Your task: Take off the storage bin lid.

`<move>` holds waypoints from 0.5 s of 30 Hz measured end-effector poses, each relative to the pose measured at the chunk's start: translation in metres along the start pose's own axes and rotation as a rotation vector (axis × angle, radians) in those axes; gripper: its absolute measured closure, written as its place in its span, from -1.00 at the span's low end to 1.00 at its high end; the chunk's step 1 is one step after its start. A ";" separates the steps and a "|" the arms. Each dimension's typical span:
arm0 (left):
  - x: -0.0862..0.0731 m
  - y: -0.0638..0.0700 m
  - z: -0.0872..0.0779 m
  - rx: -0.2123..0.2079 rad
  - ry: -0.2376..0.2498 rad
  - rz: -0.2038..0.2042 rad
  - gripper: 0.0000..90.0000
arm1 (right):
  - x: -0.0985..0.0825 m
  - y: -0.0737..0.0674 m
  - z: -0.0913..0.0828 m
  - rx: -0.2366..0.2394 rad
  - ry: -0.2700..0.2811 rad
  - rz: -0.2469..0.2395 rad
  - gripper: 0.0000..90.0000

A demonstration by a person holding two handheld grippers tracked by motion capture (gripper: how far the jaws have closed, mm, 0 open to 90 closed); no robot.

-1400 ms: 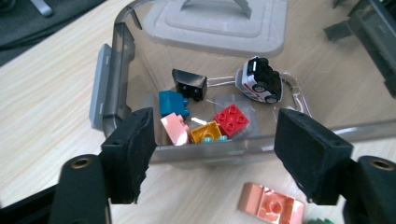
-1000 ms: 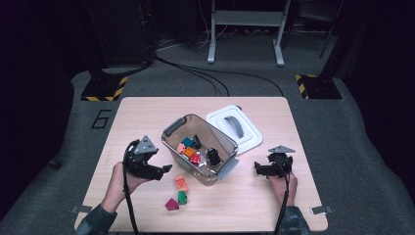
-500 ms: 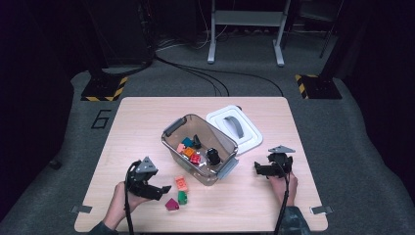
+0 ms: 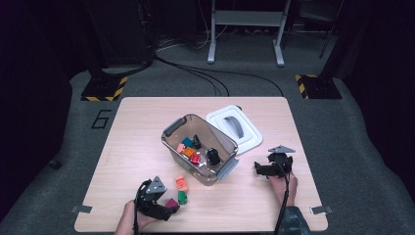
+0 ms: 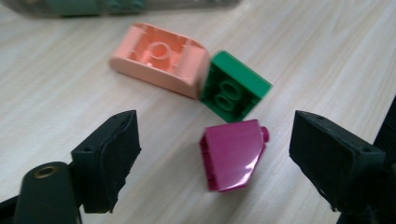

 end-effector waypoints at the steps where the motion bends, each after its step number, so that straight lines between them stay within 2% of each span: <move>1: -0.002 0.001 0.002 0.001 -0.010 0.009 -0.51 | 0.000 0.000 0.000 0.000 0.000 0.000 -0.92; 4: -0.006 0.003 0.007 -0.021 -0.011 0.010 -0.34 | 0.000 0.000 0.000 0.000 0.000 0.000 -0.92; 8: -0.007 0.004 0.008 -0.015 0.006 0.018 -0.09 | 0.000 0.000 0.000 0.000 0.000 0.000 -0.92; 12: -0.007 0.004 0.009 -0.010 0.001 0.028 0.15 | 0.000 0.000 0.000 -0.001 0.000 0.001 -0.92; 15: -0.008 0.004 0.008 -0.008 0.004 0.033 0.21 | 0.000 0.000 0.000 0.003 -0.001 -0.005 -0.92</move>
Point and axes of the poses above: each handheld gripper's, and its own axes: z roughly forward along the jaws, x roughly out of its top, y roughly to its right, the point moved 7 cm from there along z, roughly forward along the jaws, and after that the axes turned 11 degrees about -x, right-handed, at the moved point
